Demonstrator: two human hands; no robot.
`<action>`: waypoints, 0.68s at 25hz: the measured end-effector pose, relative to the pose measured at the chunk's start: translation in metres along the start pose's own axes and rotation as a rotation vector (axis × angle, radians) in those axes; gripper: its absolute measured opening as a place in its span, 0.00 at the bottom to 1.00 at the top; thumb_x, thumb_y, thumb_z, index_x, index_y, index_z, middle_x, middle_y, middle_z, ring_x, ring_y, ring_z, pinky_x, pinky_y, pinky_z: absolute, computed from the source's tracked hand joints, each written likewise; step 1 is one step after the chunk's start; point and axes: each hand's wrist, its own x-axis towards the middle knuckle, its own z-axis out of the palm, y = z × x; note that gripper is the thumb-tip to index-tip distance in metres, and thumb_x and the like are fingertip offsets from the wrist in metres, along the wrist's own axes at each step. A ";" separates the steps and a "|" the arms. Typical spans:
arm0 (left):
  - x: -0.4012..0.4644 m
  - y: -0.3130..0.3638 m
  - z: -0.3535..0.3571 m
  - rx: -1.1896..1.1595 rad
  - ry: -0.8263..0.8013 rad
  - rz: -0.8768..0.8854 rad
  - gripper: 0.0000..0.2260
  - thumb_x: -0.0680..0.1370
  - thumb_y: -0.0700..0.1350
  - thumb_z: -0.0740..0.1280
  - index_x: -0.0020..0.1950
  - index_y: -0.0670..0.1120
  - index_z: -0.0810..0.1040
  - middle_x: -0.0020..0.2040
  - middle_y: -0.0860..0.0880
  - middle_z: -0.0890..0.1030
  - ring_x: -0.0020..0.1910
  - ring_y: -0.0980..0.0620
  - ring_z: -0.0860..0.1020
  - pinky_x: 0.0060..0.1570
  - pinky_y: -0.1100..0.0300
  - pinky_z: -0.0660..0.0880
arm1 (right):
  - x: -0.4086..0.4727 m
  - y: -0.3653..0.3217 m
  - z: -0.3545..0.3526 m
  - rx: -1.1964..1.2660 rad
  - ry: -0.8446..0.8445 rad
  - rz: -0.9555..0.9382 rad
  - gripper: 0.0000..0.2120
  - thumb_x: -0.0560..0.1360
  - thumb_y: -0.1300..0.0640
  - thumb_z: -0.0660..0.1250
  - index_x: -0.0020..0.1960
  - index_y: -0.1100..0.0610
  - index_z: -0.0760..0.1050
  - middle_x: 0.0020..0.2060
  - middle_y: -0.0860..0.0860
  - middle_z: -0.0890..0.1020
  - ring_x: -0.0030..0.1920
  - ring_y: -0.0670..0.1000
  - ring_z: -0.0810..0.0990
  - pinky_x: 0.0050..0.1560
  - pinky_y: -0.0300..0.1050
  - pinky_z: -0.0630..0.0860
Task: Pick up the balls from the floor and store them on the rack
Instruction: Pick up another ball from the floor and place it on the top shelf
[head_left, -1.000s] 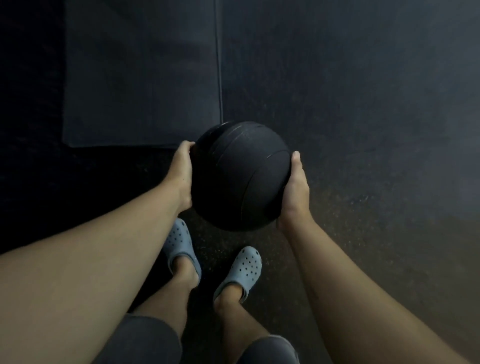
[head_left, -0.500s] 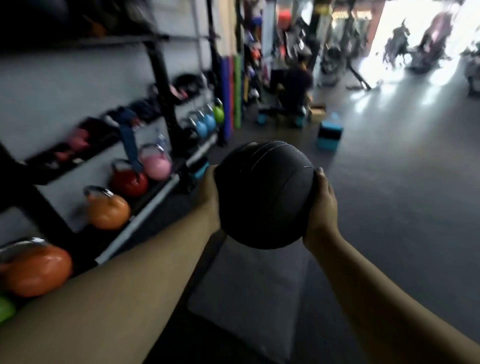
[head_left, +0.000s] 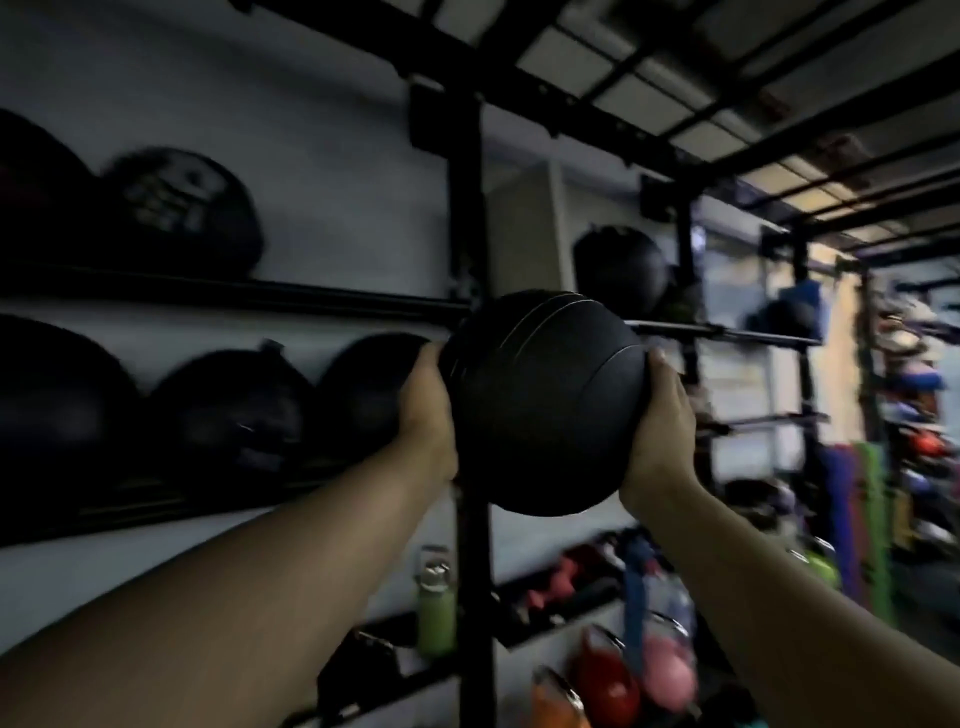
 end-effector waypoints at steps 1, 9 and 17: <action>0.008 0.025 -0.015 0.026 0.040 0.058 0.24 0.81 0.55 0.63 0.66 0.40 0.84 0.66 0.37 0.85 0.67 0.34 0.82 0.72 0.38 0.76 | 0.003 0.004 0.031 0.042 -0.055 0.013 0.18 0.74 0.36 0.65 0.56 0.44 0.84 0.54 0.47 0.87 0.60 0.55 0.84 0.63 0.54 0.79; 0.079 0.148 -0.090 0.145 0.211 0.445 0.22 0.81 0.57 0.64 0.63 0.44 0.87 0.61 0.40 0.88 0.64 0.39 0.84 0.69 0.40 0.78 | 0.041 0.045 0.215 0.269 -0.338 0.045 0.22 0.73 0.34 0.65 0.63 0.41 0.82 0.60 0.46 0.85 0.61 0.52 0.83 0.67 0.58 0.78; 0.211 0.193 -0.090 0.198 0.315 0.678 0.19 0.79 0.55 0.65 0.61 0.46 0.88 0.61 0.42 0.88 0.64 0.39 0.84 0.69 0.41 0.79 | 0.158 0.100 0.337 0.474 -0.486 -0.006 0.22 0.72 0.34 0.66 0.56 0.46 0.86 0.54 0.50 0.88 0.56 0.54 0.86 0.60 0.58 0.83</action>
